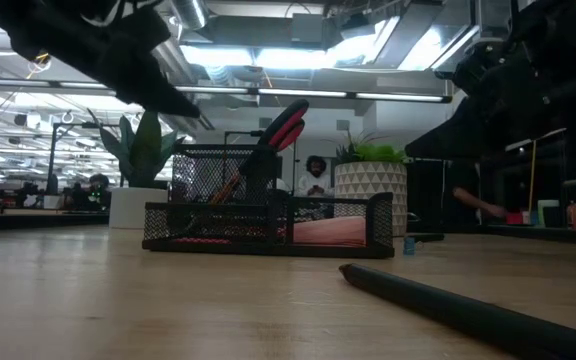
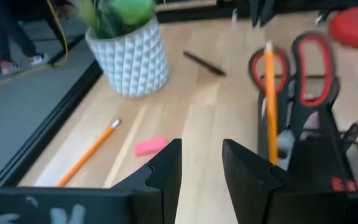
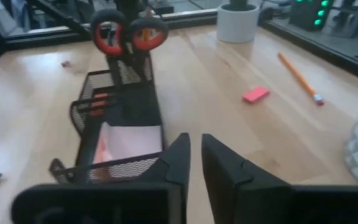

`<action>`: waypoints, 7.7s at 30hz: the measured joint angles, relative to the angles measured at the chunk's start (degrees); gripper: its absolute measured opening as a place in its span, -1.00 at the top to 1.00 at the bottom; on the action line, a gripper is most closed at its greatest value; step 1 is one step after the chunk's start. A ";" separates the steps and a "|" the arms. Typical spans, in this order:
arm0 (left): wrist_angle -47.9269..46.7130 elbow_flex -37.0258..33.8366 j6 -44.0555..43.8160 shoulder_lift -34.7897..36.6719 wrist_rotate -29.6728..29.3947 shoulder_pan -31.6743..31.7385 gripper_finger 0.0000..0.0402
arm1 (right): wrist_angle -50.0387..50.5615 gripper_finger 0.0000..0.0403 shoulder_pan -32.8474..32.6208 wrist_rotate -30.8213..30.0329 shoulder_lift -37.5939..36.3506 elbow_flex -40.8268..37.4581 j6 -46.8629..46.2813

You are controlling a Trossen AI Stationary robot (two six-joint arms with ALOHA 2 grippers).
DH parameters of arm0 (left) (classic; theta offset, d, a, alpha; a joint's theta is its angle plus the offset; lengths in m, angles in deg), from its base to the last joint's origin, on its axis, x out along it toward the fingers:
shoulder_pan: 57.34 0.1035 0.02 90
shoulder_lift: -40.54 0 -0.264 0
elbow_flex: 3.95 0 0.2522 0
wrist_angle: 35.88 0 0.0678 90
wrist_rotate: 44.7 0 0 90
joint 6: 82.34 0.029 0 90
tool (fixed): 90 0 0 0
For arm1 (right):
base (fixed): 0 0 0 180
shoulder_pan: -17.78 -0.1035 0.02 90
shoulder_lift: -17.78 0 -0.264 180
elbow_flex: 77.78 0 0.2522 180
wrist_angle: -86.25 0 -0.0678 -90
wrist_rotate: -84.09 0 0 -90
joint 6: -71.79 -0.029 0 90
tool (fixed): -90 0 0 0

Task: Pick and place office supplies into organizer
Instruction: Put the top black pen into the desk organizer

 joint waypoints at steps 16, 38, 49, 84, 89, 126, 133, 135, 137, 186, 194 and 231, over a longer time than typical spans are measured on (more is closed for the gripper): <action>0.41 -0.33 4.03 0.00 4.51 11.88 0.51 | -0.04 0.70 12.97 9.09 -0.33 0.00 1.55; 18.70 -0.35 15.05 -10.97 9.41 20.55 0.52 | 67.92 0.87 14.68 10.50 -0.28 35.06 8.14; 15.06 -0.35 11.29 -14.02 12.69 21.03 0.52 | 77.79 0.67 15.95 10.25 -0.28 38.49 14.18; 15.08 -0.35 7.56 -14.91 29.88 21.07 0.52 | 75.32 0.27 23.96 15.42 24.22 38.59 41.30; 15.07 -0.35 7.61 -14.91 29.79 21.07 0.52 | 75.82 0.27 27.06 20.46 25.85 38.77 42.30; 16.78 -0.35 9.45 -14.91 25.44 20.90 0.52 | 74.31 0.92 29.52 26.81 26.14 38.65 18.86; 16.76 -0.35 12.73 -14.91 25.51 20.90 0.52 | 71.88 0.92 26.94 26.34 22.59 38.66 13.13; 16.78 -0.35 13.41 -14.91 25.51 20.90 0.52 | 71.29 0.92 26.28 26.70 20.48 38.82 12.21; 16.98 -0.35 14.03 -14.91 25.51 20.90 0.52 | 70.97 0.92 25.77 26.15 18.85 38.82 12.15; 26.60 -0.33 18.12 -14.47 37.74 23.99 0.52 | -18.24 0.93 15.83 26.24 24.28 32.11 14.68; 26.18 -0.33 18.12 -14.50 37.77 25.46 0.52 | -26.26 0.90 12.85 26.24 33.03 36.65 11.32; 26.18 -0.33 19.78 -14.50 37.77 26.23 0.52 | -27.60 0.93 9.63 25.53 46.32 44.22 9.23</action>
